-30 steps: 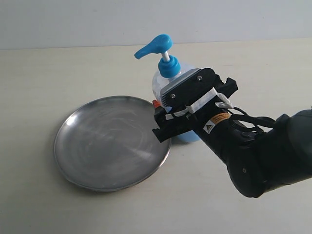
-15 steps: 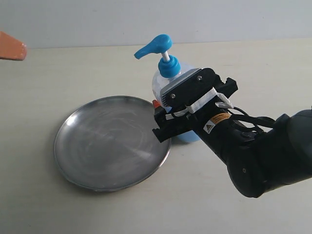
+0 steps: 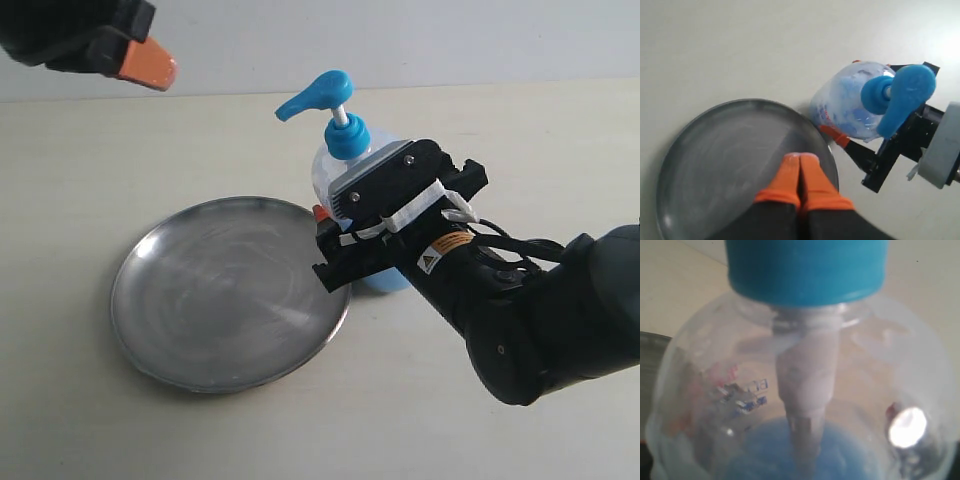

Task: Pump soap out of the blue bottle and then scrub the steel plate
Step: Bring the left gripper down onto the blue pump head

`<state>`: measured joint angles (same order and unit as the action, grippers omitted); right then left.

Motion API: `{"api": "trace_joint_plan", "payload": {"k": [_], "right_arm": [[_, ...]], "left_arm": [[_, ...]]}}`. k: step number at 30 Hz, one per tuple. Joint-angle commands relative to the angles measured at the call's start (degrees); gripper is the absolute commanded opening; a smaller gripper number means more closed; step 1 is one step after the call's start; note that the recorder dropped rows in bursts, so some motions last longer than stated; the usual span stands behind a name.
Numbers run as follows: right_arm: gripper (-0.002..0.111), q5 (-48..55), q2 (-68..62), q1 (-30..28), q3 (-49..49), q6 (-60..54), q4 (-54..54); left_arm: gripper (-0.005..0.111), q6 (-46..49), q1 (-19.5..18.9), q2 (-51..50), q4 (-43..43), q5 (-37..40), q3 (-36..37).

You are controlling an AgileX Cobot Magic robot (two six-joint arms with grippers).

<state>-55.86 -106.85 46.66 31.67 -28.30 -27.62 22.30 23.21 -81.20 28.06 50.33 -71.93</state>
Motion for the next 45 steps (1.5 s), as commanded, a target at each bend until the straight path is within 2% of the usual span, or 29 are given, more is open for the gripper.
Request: {"api": "trace_joint_plan", "payload": {"k": [1,9,15,24,30,45], "right_arm": [[0.0,-2.66,0.49,0.0,0.72,-0.2,0.83],[0.0,-2.66,0.13,0.0,0.72,-0.2,0.83],[0.0,-2.66,0.13,0.0,0.72,-0.2,0.83],[0.0,-2.66,0.14,0.0,0.72,-0.2,0.95],[0.0,-2.66,0.14,0.0,0.72,-0.2,0.95],[0.0,-2.66,0.14,0.0,0.72,-0.2,0.95]], "left_arm": [[0.0,-1.77,3.39,-3.14,-0.43,0.09,-4.41],[0.0,-3.29,8.74,-8.34,-0.7,0.33,-11.73],[0.0,-4.01,11.34,-11.03,-1.69,0.48,-15.88],[0.0,-9.28,16.16,-11.53,-11.6,3.44,-19.3],[0.0,-10.34,17.4,-11.53,-11.49,3.87,-19.3],[0.0,-12.12,17.4,-14.96,-11.26,2.29,-19.3]]}}
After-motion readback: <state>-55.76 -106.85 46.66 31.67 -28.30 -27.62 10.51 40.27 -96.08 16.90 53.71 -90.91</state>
